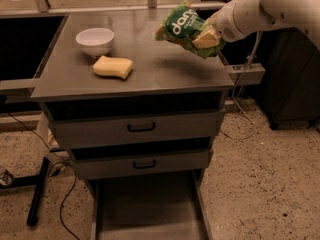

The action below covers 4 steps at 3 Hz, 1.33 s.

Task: Pick green rice chip bag from bottom drawer and place on counter

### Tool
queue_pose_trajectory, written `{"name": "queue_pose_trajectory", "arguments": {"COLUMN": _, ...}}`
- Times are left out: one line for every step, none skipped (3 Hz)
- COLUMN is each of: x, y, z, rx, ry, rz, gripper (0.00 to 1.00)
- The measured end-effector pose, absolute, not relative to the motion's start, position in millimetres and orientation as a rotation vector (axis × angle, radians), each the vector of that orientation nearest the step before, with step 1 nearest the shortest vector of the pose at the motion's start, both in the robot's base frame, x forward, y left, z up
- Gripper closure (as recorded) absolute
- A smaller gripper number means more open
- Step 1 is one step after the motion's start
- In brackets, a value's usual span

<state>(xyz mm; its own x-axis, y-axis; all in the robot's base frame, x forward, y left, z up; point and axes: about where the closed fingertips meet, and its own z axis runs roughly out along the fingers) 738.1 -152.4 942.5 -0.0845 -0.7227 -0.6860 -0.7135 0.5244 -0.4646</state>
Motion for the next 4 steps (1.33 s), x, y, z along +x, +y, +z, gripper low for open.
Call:
{"name": "queue_pose_trajectory", "arguments": {"x": 756.6, "y": -149.0, "z": 922.2, "rx": -1.13, "ry": 1.881, "rz": -0.011, "gripper": 1.0}}
{"name": "queue_pose_trajectory", "arguments": {"x": 764.0, "y": -134.6, "z": 902.7, "rx": -1.135, "ry": 1.91, "rz": 0.048, "gripper": 1.0}}
{"name": "queue_pose_trajectory", "arguments": {"x": 765.8, "y": -113.9, "z": 886.6, "rx": -1.195, "ry": 1.893, "rz": 0.131, "gripper": 1.0}}
{"name": "queue_pose_trajectory", "arguments": {"x": 765.9, "y": -86.8, "z": 878.1, "rx": -1.341, "ry": 1.823, "rz": 0.205, "gripper": 1.0}}
